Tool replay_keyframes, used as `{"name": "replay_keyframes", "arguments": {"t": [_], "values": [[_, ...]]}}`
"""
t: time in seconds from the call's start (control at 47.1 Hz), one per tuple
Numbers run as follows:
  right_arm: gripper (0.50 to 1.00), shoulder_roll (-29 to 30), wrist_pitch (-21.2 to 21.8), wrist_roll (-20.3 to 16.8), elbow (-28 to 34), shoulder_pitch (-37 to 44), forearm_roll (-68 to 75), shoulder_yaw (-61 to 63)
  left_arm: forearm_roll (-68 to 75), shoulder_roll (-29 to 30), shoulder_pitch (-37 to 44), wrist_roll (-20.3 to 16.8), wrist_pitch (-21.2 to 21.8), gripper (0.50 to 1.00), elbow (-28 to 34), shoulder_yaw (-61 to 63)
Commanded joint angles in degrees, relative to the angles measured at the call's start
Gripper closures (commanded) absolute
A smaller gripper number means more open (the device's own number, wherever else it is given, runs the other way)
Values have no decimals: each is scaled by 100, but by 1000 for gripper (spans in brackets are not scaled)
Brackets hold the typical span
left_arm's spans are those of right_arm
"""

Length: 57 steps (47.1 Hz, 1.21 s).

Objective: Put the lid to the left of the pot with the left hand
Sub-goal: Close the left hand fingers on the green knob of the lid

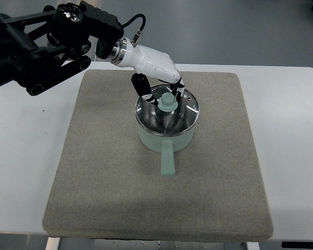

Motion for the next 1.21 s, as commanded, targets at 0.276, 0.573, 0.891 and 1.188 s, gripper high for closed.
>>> {"name": "replay_keyframes", "arguments": {"t": [0.276,0.573,0.891,1.188], "values": [[579,0,0,0,0,0,0,0,28,-87,72,0,9,992,27,9],[579,0,0,0,0,0,0,0,81,-123,72,0,9,1000,221,9],[579,0,0,0,0,0,0,0,63,-140,46,0,9,1000,221,-79],[579,0,0,0,0,0,0,0,28,-149,-16,0,9,1000,221,-114]]}}
